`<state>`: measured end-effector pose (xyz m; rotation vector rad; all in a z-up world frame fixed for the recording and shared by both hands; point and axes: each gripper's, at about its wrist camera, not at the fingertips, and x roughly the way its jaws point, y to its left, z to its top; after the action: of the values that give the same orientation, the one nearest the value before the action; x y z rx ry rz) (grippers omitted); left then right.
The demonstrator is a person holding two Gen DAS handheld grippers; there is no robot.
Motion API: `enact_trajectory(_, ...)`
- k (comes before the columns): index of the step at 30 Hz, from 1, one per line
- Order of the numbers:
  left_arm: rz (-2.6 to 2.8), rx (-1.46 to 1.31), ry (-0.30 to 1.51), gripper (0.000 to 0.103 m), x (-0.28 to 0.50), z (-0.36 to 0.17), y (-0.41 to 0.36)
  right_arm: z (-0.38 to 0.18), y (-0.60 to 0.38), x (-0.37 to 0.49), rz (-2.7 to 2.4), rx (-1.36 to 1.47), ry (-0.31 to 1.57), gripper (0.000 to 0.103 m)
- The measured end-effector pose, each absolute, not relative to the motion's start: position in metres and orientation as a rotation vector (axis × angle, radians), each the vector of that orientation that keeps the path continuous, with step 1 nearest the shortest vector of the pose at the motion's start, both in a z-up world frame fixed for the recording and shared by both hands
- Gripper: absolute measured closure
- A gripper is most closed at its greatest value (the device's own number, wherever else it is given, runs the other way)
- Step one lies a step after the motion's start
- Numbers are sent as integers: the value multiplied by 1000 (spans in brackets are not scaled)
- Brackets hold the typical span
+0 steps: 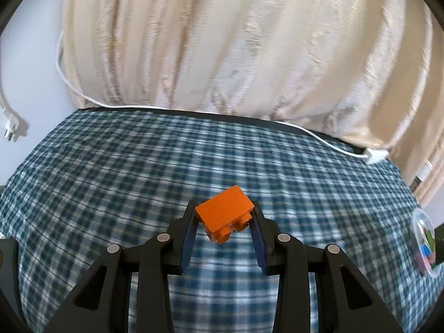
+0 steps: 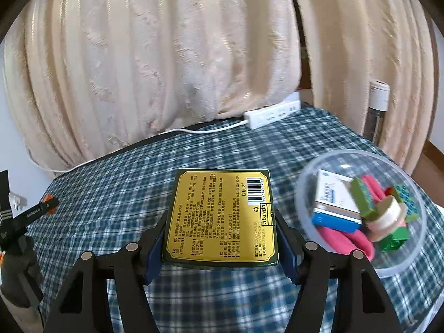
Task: Organize objects
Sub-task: 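Carry the yellow box with the right gripper while the left carries the orange brick to the bowl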
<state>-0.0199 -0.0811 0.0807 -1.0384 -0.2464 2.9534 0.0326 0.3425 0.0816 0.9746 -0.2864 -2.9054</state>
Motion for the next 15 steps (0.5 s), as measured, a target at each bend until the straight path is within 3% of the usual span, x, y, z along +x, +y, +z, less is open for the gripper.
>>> enact_trajectory(15, 2770, -1001, -131, 65, -13, 97, 19, 84, 433, 58, -3076, 944, -454, 33)
